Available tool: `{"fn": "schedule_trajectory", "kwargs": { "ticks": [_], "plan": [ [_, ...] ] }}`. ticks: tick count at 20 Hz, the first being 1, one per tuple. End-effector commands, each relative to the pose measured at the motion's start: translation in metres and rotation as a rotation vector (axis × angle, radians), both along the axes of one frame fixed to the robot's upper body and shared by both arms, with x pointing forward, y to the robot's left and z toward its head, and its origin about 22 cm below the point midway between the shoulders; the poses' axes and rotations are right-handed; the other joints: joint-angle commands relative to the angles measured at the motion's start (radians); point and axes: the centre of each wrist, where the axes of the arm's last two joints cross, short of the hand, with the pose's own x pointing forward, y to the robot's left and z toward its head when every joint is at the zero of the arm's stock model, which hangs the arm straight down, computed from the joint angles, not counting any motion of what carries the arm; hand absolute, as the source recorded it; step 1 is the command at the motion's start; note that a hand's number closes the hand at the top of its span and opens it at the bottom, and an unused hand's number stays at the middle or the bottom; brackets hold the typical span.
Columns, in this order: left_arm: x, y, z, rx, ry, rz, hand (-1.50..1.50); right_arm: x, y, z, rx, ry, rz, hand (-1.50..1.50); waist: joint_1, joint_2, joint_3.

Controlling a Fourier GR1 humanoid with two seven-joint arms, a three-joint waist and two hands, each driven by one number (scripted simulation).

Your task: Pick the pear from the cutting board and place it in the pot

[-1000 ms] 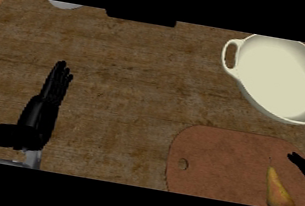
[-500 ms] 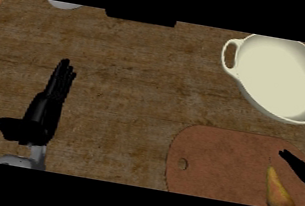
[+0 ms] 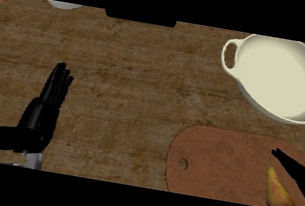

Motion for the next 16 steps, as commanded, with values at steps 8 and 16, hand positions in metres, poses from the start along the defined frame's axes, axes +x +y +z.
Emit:
{"fn": "schedule_trajectory", "kwargs": {
  "ticks": [8, 16],
  "plan": [
    [0.016, 0.002, -0.004, 0.004, -0.005, 0.001, 0.00, 0.024, -0.004, -0.033, -0.040, -0.229, 0.057, 1.50, 0.002, 0.001, 0.000],
    [0.005, 0.011, -0.004, 0.003, 0.001, -0.033, 0.00, 0.045, 0.048, -0.010, -0.067, -0.318, 0.013, 1.50, 0.014, 0.002, 0.000]
  ]
}}
